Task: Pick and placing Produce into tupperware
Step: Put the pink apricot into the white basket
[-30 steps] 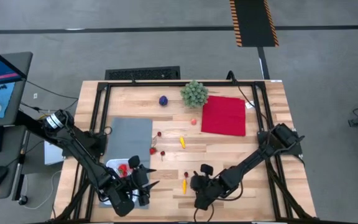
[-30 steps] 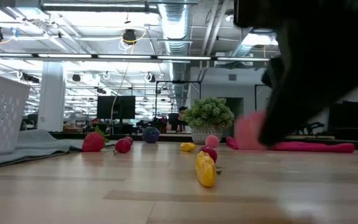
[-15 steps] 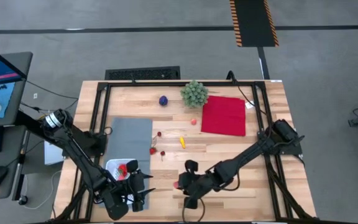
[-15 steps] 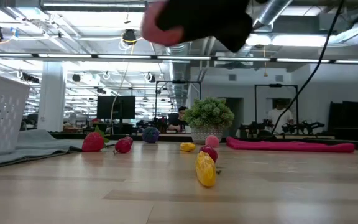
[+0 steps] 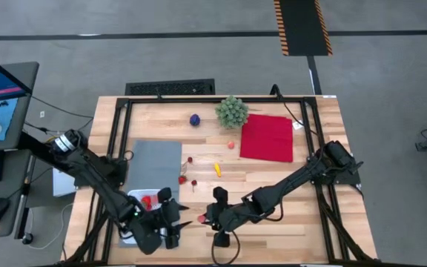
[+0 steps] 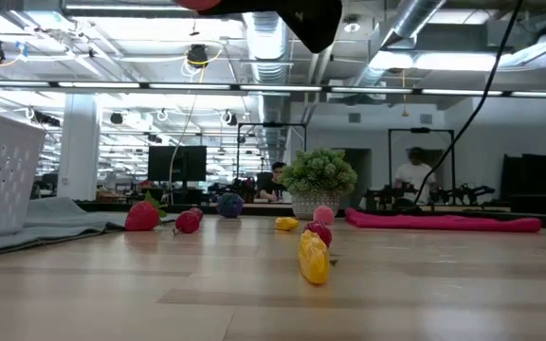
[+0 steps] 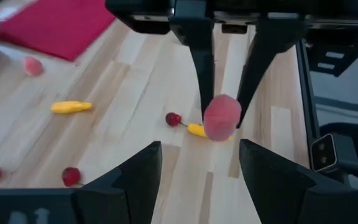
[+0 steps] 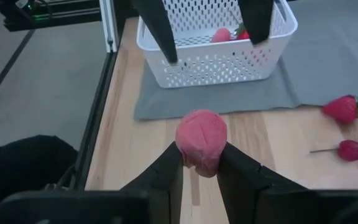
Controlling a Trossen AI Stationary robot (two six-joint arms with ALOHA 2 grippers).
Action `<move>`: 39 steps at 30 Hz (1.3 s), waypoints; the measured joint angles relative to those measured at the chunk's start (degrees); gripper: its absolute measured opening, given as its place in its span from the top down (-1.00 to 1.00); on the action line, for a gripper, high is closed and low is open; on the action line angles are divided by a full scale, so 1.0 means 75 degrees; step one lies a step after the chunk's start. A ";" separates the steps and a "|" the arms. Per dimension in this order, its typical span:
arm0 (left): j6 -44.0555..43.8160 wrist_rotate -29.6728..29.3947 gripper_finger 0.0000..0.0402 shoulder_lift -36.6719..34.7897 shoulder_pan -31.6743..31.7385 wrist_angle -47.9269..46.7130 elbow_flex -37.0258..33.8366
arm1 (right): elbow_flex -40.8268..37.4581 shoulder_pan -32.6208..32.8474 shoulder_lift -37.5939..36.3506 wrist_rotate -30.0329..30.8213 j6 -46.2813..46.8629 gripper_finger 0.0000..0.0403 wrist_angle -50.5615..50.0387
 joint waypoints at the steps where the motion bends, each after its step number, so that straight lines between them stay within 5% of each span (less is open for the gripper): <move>1: 0.0106 0.0085 -0.03 0.0000 0.0067 0.0066 -0.0001 | 0.0000 0.0000 0.0000 0.0000 0.0000 0.46 0.0005; 20: 0.1344 0.1569 0.01 0.0632 0.0893 0.1535 0.0007 | -0.0003 0.0064 0.0000 -0.0020 -0.0119 0.46 0.0177; 32: 0.1740 0.1732 0.63 0.0715 0.0878 0.1463 0.0004 | 0.0009 0.0055 -0.0018 -0.0128 -0.0131 0.47 0.0099; 39: 0.1674 0.1877 0.50 0.0711 0.0896 0.1412 0.0004 | 0.0012 0.0058 -0.0026 -0.0152 -0.0068 0.47 0.0019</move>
